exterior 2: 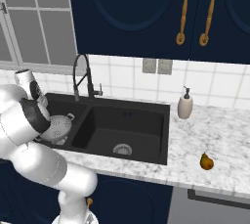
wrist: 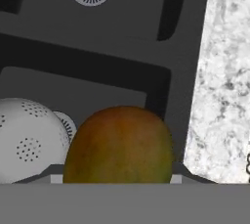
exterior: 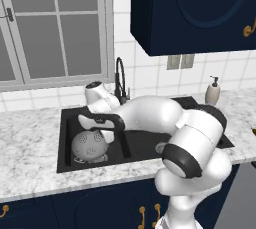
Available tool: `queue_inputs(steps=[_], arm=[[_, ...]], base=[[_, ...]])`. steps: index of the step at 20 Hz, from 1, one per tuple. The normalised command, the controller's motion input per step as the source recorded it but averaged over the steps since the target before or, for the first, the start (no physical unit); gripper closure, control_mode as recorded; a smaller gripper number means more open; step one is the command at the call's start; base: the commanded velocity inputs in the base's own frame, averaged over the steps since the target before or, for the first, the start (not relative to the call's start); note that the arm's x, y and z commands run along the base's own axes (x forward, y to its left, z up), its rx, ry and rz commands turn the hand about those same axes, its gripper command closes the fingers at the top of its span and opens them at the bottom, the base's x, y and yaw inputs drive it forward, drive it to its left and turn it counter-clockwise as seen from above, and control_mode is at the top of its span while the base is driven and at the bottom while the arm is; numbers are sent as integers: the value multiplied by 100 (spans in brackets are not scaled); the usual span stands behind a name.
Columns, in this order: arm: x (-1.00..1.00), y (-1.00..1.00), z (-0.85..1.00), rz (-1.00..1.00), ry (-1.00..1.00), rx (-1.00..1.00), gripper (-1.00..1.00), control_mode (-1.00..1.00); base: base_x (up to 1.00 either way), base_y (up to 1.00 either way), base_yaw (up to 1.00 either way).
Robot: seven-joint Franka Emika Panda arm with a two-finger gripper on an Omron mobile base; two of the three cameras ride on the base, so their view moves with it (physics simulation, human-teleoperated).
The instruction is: Put the colander in the sink, put the pear, mango in the colander, and turn on the sink faucet and pour water over the colander.
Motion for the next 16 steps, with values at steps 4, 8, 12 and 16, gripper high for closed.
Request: queue_inputs(steps=[4, 8, 12, 16], arm=[[48, 4, -56, 0, 4, 0, 100, -100], [60, 17, -54, 0, 4, 0, 100, -100], [39, 27, -63, 0, 1, -1, 100, -100], [27, 25, -56, 0, 0, -3, 100, -100]], base=[[0, 0, 0], [0, 0, 0], [0, 0, 0], [0, 0, 0]])
